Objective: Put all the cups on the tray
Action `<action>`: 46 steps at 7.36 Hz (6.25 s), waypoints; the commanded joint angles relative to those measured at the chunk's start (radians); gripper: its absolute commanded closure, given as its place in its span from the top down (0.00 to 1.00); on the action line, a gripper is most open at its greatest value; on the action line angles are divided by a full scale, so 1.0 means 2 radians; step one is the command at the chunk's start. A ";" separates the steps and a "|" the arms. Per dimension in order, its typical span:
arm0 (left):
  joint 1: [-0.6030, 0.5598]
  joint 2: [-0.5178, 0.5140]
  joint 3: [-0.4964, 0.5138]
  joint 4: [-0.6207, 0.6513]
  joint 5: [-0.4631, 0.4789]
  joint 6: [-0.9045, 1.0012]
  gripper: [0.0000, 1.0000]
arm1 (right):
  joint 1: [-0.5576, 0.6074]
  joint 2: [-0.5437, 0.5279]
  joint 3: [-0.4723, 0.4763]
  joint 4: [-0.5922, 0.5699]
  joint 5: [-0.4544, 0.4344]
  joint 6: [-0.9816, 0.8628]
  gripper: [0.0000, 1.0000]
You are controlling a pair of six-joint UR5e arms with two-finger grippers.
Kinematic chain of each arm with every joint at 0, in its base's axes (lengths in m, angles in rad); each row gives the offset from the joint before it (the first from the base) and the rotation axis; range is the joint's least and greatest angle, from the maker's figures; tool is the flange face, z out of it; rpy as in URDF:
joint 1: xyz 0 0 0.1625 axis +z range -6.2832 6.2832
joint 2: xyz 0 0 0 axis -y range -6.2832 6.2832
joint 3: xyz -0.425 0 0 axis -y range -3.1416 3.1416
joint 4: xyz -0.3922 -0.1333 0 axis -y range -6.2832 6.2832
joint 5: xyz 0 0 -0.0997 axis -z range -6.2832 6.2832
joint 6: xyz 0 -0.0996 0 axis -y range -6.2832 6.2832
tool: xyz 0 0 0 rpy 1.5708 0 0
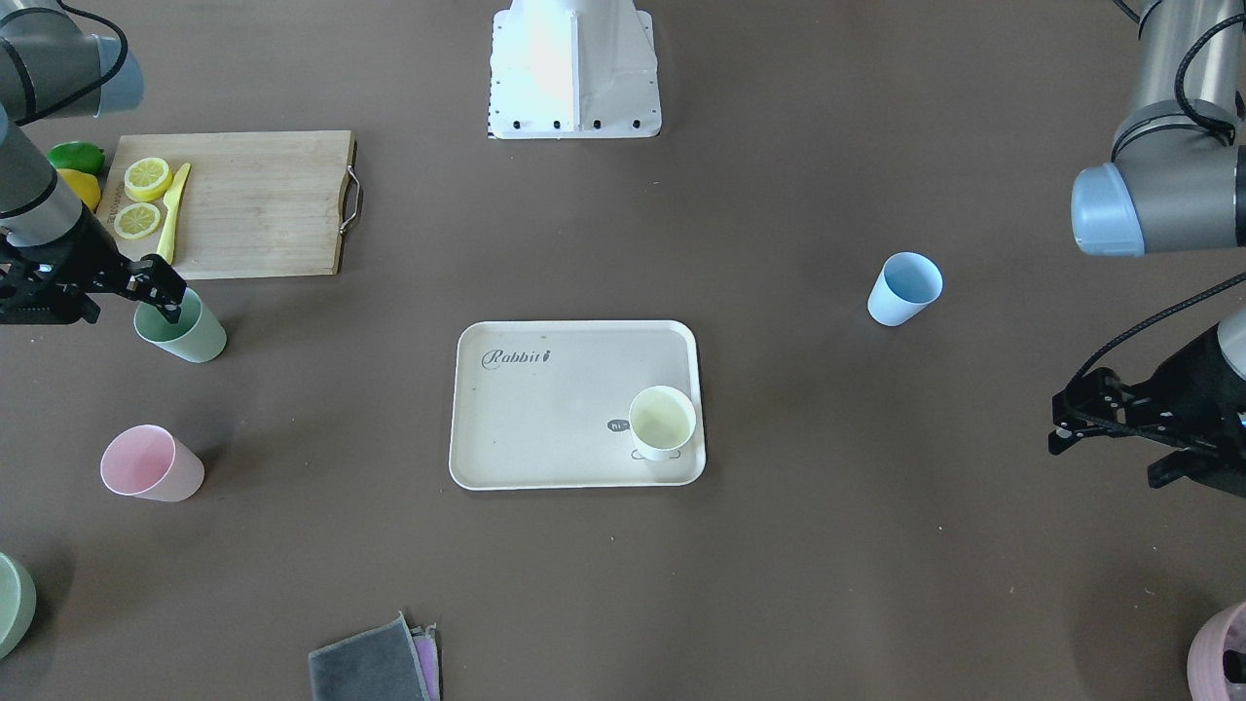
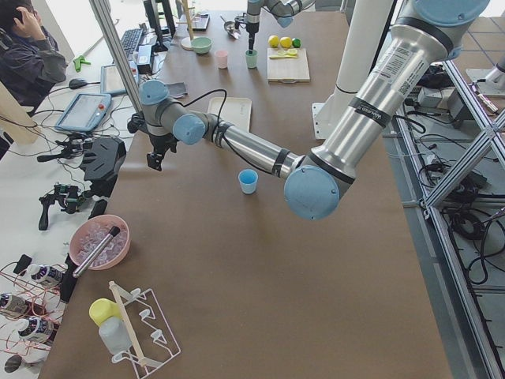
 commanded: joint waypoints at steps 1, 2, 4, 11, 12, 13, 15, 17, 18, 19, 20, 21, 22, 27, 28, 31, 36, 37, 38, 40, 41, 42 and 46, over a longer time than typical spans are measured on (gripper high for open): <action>0.000 0.001 0.000 -0.002 0.001 -0.004 0.98 | -0.007 0.002 -0.003 0.002 -0.008 0.004 0.00; 0.003 0.001 0.000 -0.002 0.001 -0.006 0.98 | -0.007 0.000 -0.005 0.019 -0.007 0.004 0.00; 0.004 0.002 0.000 -0.002 0.001 -0.007 0.98 | -0.008 -0.005 -0.005 0.032 -0.005 0.005 0.00; 0.007 0.004 0.001 -0.002 0.001 -0.010 0.98 | -0.079 0.189 -0.003 -0.061 -0.031 0.210 0.00; 0.007 0.004 0.002 -0.002 0.001 -0.010 0.98 | -0.104 0.243 -0.019 -0.099 -0.054 0.247 0.00; 0.008 0.007 0.000 -0.003 0.001 -0.014 0.98 | -0.127 0.289 -0.049 -0.109 -0.071 0.275 0.00; 0.011 0.007 0.001 -0.005 0.001 -0.017 0.98 | -0.148 0.321 -0.080 -0.109 -0.089 0.280 0.00; 0.012 0.007 0.001 -0.005 0.001 -0.017 0.98 | -0.148 0.320 -0.086 -0.106 -0.089 0.272 0.29; 0.013 0.007 0.001 -0.006 0.001 -0.019 0.98 | -0.149 0.321 -0.090 -0.105 -0.105 0.271 0.99; 0.013 0.012 0.001 -0.015 0.001 -0.020 0.98 | -0.151 0.321 -0.090 -0.105 -0.115 0.257 1.00; 0.014 0.012 0.001 -0.016 0.001 -0.021 0.98 | -0.149 0.325 -0.087 -0.106 -0.115 0.254 1.00; 0.014 0.012 -0.002 -0.018 0.001 -0.036 0.98 | -0.135 0.327 -0.083 -0.108 -0.110 0.252 1.00; 0.016 0.025 -0.024 -0.019 0.001 -0.059 0.98 | -0.112 0.329 -0.079 -0.116 -0.092 0.236 1.00; 0.105 0.216 -0.223 -0.083 0.008 -0.210 0.99 | 0.082 0.239 -0.024 -0.217 0.042 -0.042 1.00; 0.137 0.251 -0.223 -0.142 0.052 -0.245 0.99 | 0.121 0.205 -0.019 -0.217 0.070 -0.105 1.00; 0.184 0.275 -0.200 -0.176 0.080 -0.264 0.98 | 0.159 0.166 -0.020 -0.212 0.088 -0.196 1.00; 0.216 0.269 -0.153 -0.243 0.096 -0.270 0.01 | 0.159 0.155 -0.020 -0.208 0.086 -0.196 1.00; 0.217 0.265 -0.154 -0.242 0.096 -0.270 0.00 | 0.159 0.154 -0.019 -0.208 0.086 -0.196 1.00; 0.217 0.261 -0.154 -0.242 0.096 -0.270 0.00 | 0.159 0.154 -0.020 -0.208 0.086 -0.196 1.00; 0.217 0.257 -0.160 -0.240 0.093 -0.270 0.00 | 0.159 0.150 -0.019 -0.208 0.086 -0.196 1.00; 0.217 0.246 -0.169 -0.227 0.091 -0.270 0.00 | 0.159 0.147 -0.018 -0.208 0.085 -0.196 1.00; 0.217 0.213 -0.179 -0.183 0.091 -0.271 0.00 | 0.159 0.144 -0.017 -0.208 0.085 -0.196 1.00; 0.282 0.037 -0.140 -0.091 0.119 -0.400 0.00 | 0.159 0.125 -0.020 -0.184 0.083 -0.195 1.00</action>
